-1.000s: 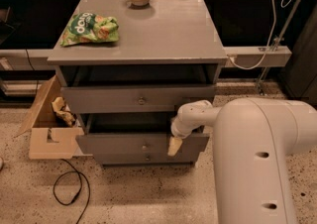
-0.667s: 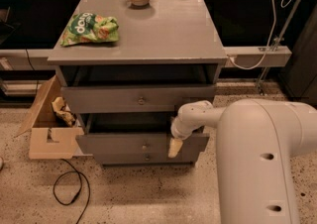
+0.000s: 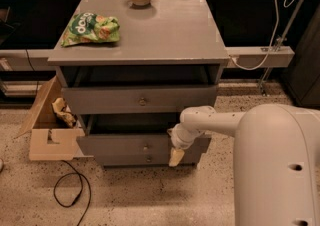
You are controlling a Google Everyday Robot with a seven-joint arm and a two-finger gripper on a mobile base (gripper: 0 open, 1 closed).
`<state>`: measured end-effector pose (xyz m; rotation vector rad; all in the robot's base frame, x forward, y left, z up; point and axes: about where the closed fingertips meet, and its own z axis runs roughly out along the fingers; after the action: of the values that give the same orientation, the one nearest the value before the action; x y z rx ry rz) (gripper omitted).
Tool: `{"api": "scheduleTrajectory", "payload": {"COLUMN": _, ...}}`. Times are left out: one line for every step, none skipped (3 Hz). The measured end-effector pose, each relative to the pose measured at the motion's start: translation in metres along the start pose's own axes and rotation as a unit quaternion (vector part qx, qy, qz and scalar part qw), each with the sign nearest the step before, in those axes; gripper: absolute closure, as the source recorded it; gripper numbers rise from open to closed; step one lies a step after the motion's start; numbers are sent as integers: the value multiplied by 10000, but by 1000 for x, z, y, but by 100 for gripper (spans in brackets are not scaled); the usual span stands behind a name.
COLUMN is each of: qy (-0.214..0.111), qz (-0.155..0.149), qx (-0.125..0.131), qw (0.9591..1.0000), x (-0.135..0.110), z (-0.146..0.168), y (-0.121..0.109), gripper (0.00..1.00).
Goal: Open middle drawer
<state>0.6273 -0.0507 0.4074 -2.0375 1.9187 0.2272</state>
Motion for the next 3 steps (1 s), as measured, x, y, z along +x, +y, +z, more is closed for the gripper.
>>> {"api": "scheduleTrajectory", "payload": {"qy": -105, "qz": -149, "qx": -352, "qw": 9992, "x": -4, "z": 4, "y": 21, "gripper": 50}}
{"api": "scheduleTrajectory", "payload": {"qy": -105, "qz": -149, "qx": -352, "qw": 9992, "x": -5, "z": 0, "y": 20, "gripper": 73}}
{"api": "scheduleTrajectory", "payload": {"qy": -105, "qz": -149, "qx": -352, "qw": 9992, "x": -6, "z": -3, "y": 19, "gripper": 96}}
